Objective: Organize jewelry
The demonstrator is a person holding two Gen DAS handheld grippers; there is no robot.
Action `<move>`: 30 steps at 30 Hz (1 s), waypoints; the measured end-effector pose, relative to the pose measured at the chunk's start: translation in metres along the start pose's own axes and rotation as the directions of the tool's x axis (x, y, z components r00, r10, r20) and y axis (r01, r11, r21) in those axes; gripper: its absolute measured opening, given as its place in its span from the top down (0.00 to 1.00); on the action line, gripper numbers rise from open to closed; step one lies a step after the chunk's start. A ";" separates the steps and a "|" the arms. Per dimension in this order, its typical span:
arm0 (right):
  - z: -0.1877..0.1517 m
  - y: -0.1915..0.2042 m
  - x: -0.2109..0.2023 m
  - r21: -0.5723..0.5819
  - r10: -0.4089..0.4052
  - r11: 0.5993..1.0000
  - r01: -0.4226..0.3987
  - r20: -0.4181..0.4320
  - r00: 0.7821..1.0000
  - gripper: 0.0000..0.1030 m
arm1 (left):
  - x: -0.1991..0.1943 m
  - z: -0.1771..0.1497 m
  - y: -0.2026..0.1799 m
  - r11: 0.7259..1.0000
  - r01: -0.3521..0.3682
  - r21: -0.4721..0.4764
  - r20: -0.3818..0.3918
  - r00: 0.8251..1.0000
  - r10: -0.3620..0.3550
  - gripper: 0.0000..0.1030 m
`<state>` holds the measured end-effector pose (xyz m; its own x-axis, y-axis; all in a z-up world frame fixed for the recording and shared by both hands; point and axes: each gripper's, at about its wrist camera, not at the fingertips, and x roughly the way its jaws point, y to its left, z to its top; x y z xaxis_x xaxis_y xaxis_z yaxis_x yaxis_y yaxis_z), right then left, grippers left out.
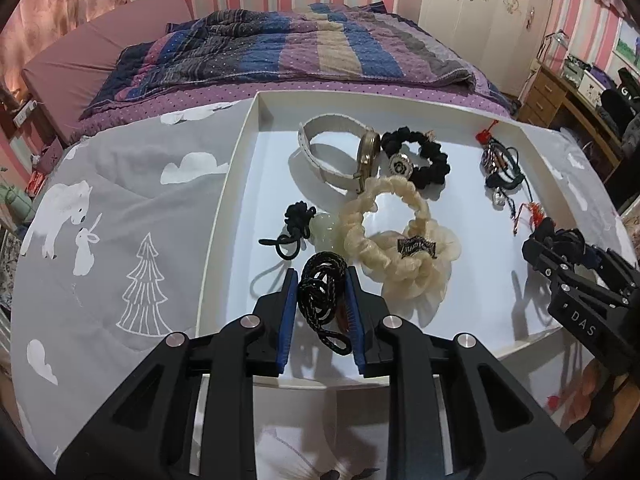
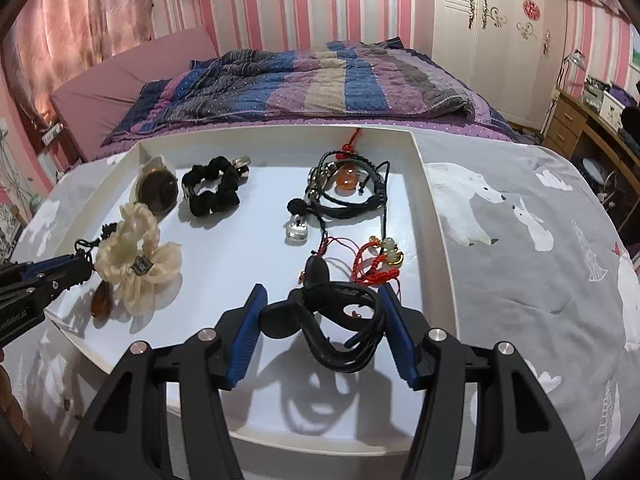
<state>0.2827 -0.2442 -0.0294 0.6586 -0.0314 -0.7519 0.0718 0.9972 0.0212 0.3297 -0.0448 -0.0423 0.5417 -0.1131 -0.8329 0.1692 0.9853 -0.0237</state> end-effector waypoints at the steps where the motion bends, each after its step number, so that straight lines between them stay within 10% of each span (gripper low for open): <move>1: 0.000 0.001 0.001 -0.005 -0.006 1.000 0.006 0.000 1.000 0.44 | 0.001 0.000 -0.001 1.000 -0.002 0.003 -0.001 1.000 0.002 0.78; 13: -0.002 0.006 0.013 -0.027 -0.027 0.999 0.026 -0.049 0.998 0.39 | 0.003 0.000 -0.002 1.000 -0.027 -0.001 -0.012 1.000 0.027 0.68; 30: 0.005 0.008 -0.004 -0.033 -0.034 0.999 0.031 -0.075 0.997 0.29 | -0.052 -0.007 0.029 0.994 -0.076 -0.075 0.052 0.995 0.080 0.06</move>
<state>0.2845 -0.2368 -0.0229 0.5981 -0.0599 -0.7992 0.0674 0.9974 -0.0243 0.3010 -0.0096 -0.0040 0.5959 -0.0404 -0.8020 0.0655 0.9979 -0.0016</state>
